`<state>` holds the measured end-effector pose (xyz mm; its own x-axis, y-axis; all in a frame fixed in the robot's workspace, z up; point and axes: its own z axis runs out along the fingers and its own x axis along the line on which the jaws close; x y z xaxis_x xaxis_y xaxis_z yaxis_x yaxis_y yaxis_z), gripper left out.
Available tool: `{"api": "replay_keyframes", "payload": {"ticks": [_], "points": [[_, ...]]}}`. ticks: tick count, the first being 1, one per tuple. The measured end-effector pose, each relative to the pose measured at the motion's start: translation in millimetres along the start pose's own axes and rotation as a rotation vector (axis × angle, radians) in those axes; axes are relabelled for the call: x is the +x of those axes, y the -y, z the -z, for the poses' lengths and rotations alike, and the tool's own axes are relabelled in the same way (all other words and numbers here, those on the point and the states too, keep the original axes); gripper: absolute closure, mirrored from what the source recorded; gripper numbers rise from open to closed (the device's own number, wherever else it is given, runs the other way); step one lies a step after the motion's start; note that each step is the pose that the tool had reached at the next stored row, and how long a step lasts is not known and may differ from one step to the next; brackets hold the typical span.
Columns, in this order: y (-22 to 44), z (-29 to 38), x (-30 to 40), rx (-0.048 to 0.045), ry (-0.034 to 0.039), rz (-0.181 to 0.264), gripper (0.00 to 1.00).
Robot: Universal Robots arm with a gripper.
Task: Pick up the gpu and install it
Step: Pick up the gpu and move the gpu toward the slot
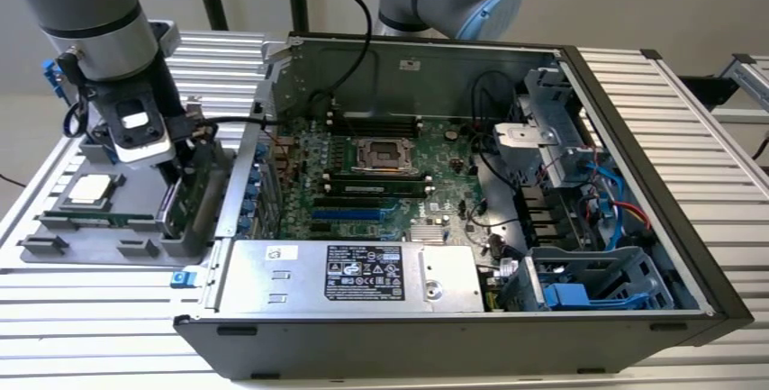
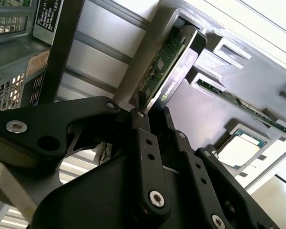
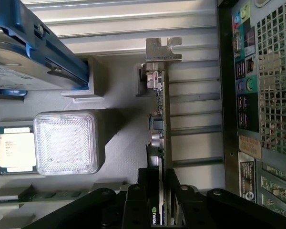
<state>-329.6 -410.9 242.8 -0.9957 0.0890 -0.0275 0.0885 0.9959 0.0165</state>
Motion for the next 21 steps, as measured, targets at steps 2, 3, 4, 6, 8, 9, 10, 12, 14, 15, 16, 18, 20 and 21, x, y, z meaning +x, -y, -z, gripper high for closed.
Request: {"api": "replay_keyframes", "payload": {"ticks": [2,3,4,6,8,9,10,12,14,15,16,18,20,21], "points": [[0.0,1.8,-0.1,-0.0001,0.0000,0.000,1.00],[-0.1,2.5,-0.1,0.0000,0.0000,0.000,1.00],[-0.1,3.3,-0.1,0.0000,0.0000,0.000,1.00],[-0.1,4.7,-0.2,0.0000,0.0000,0.000,1.00],[-0.1,5.9,-0.2,0.0000,0.0000,0.000,1.00],[-0.1,6.4,-0.2,0.0000,0.0000,0.000,1.00],[-0.1,6.7,-0.2,-0.0001,0.0001,0.000,1.00],[-0.1,7.6,-0.2,-0.0001,0.0001,0.000,1.00],[-0.1,8.3,-0.2,-0.0001,0.0001,0.000,1.00],[-0.2,8.6,-0.3,-0.0001,0.0001,0.000,1.00],[-0.2,8.9,-0.2,0.0000,0.0000,0.000,1.00],[-0.2,9.2,-0.3,-0.0001,0.0001,0.000,1.00],[-0.2,9.8,-0.3,0.0000,0.0000,0.000,1.00],[-0.2,10.6,-0.3,-0.0001,0.0001,0.000,1.00]]}}
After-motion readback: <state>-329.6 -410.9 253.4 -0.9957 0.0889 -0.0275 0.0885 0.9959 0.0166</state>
